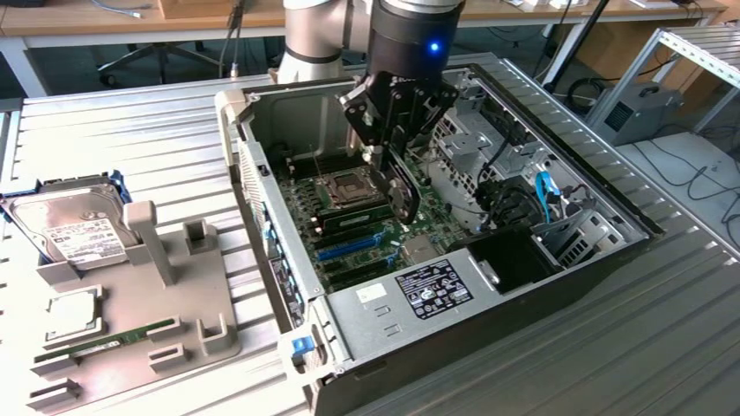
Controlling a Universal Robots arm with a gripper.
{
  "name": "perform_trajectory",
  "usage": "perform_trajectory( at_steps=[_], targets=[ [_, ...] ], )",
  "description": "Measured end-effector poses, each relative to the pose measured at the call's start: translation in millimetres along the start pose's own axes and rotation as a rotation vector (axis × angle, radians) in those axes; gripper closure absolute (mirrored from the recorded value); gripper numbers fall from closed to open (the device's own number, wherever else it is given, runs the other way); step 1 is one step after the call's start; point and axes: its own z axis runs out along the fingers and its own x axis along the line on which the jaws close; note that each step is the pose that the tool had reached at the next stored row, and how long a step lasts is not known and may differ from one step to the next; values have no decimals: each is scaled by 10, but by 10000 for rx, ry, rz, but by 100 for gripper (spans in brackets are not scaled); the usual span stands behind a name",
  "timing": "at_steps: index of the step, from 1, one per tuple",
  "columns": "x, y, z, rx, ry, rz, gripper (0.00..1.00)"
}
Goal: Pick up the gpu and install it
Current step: 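Pick up the gpu and move the gpu toward the slot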
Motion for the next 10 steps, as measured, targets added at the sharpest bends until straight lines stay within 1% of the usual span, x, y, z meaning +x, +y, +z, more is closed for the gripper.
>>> perform_trajectory(
  at_steps=[10],
  targets=[
    [-48,2,27,43,0,-1,74]
  ],
)
